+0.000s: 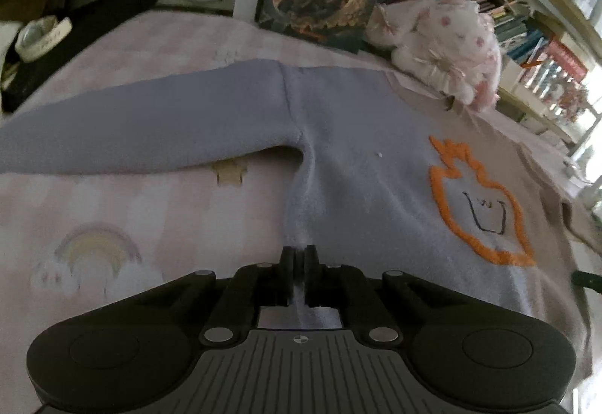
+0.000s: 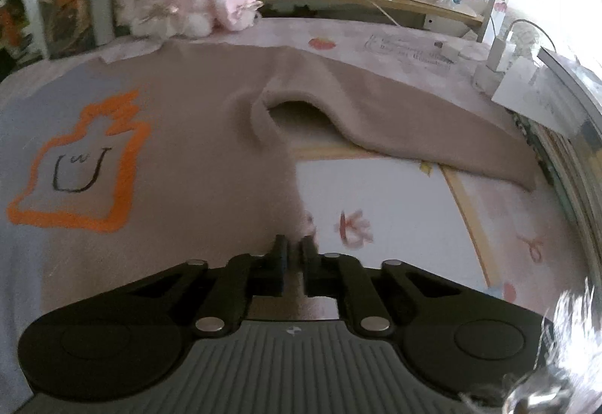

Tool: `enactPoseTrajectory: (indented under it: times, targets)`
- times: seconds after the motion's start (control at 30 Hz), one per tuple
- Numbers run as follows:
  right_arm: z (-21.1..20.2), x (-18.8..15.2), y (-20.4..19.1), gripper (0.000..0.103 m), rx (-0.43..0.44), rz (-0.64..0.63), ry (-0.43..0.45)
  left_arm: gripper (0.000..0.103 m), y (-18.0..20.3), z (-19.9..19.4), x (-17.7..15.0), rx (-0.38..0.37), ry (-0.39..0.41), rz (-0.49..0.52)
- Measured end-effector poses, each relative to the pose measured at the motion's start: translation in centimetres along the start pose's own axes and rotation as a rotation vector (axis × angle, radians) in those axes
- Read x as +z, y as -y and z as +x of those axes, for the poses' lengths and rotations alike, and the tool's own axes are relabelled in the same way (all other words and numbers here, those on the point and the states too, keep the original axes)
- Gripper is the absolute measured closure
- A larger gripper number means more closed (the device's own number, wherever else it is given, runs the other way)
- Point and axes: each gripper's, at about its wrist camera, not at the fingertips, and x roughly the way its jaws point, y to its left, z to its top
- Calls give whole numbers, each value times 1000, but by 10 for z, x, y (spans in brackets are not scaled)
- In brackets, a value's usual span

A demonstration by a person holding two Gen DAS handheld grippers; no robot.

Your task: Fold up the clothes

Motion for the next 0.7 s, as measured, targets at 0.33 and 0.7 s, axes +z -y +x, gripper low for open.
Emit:
enactPoseTrajectory:
  times: [0.33,0.7]
  targets:
    - [-7,-9,-16,92,36,-34,15,95,-15,-13,12,-4,49,4]
    - [-29,-37,-1,87,86,59,-17,78,-1,-29,-27,14,-14,21]
